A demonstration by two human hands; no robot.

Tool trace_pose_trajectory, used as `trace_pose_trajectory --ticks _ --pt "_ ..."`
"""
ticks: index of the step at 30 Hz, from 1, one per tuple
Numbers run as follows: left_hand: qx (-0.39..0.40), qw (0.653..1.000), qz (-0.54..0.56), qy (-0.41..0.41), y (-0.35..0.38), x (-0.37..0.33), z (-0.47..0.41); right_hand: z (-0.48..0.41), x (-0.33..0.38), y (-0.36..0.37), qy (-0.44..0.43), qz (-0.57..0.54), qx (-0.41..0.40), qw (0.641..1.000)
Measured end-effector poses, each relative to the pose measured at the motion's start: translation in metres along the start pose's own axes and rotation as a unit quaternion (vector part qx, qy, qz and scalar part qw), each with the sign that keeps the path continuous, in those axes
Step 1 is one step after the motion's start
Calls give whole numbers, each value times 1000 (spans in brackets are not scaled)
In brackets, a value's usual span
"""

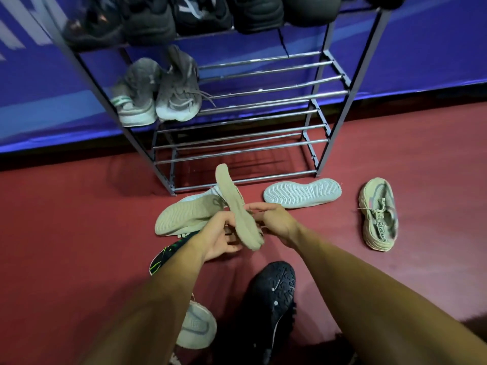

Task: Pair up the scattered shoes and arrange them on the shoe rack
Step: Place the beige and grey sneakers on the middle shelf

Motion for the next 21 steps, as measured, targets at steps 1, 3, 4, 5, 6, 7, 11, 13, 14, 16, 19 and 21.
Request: trace_pose_trajectory --ticks 1,3,4,5,6,7,11,13,14,16,19,21 --pt "-6 1000 -3 6 2 -3 6 4 4 3 -6 10 6 1000" --pt "-13 1000 -18 16 6 -8 18 11 10 10 -20 35 19 999" --pt "-12 999 -23 25 8 -10 23 14 12 12 -28 37 23 999" --pt "-10 999 -26 37 9 -12 28 17 15 14 -37 32 25 998" --pt "-7 999 -25 47 9 -14 33 20 18 15 -47 24 28 998" --pt "-2 998 -25 55 9 -17 37 22 22 15 -56 18 31 998" --pt "67 993 -65 68 11 -26 50 34 38 17 -64 55 69 994" --pt "97 990 -87 61 11 -28 52 40 45 18 -67 73 77 992" --pt "94 990 -83 57 10 -28 52 42 49 17 -73 65 60 993" --pt "80 994 -59 49 8 -30 53 46 56 10 -87 17 -16 996" --pt "73 995 -43 51 9 -43 58 49 63 -4 -109 -32 -135 984" --pt "73 994 -50 63 11 -58 64 51 65 -8 -99 -14 -155 983"
Point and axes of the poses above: each hand's wrist, its own z-axis away from the middle knuckle, its own y-axis out of the palm, x = y × z, the point moved 3 cm from there along -z, towards the middle knuckle, and after that the axes turned 4 degrees about x, right-handed, at the moved point
